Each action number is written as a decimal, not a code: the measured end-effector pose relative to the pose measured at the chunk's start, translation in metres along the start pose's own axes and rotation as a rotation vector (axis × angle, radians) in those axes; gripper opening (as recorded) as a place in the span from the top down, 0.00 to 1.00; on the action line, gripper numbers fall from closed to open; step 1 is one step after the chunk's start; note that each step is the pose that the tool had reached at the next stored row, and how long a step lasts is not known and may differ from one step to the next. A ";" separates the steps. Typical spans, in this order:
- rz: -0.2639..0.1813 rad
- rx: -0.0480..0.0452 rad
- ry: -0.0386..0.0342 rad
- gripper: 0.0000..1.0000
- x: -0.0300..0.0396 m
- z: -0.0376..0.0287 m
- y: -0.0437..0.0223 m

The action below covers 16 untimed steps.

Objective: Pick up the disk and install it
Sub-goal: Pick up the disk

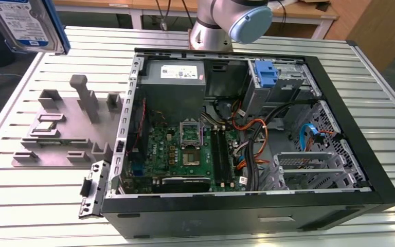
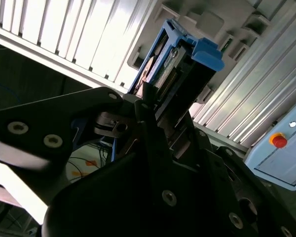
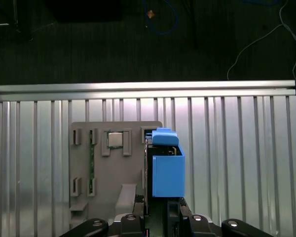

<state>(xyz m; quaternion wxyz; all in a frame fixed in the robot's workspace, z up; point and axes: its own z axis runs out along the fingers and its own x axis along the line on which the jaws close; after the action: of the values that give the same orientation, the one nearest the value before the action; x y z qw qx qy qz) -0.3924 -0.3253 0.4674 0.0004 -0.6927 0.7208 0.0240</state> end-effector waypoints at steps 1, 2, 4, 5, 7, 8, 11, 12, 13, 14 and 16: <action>0.000 0.0000 0.0000 0.65 -0.0001 -0.0023 0.0001; 0.000 0.0000 0.0000 0.65 -0.0002 -0.0043 0.0001; 0.000 0.0001 0.0000 0.65 -0.0003 -0.0082 0.0003; 0.000 0.0000 0.0001 0.65 -0.0004 -0.0101 0.0003; 0.000 -0.0001 0.0002 0.65 -0.0005 -0.0140 0.0005; 0.000 0.0000 0.0001 0.65 -0.0005 -0.0159 0.0005; 0.000 0.0001 0.0001 0.65 -0.0007 -0.0218 0.0007; 0.000 0.0000 0.0002 0.65 -0.0008 -0.0235 0.0008; 0.000 0.0000 0.0002 0.65 -0.0008 -0.0248 0.0008; 0.000 -0.0001 0.0002 0.65 -0.0009 -0.0257 0.0008; 0.000 0.0001 0.0003 0.65 -0.0009 -0.0258 0.0008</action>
<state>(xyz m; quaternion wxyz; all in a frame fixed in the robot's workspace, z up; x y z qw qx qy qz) -0.3923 -0.3253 0.4932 0.0004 -0.6928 0.7208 0.0239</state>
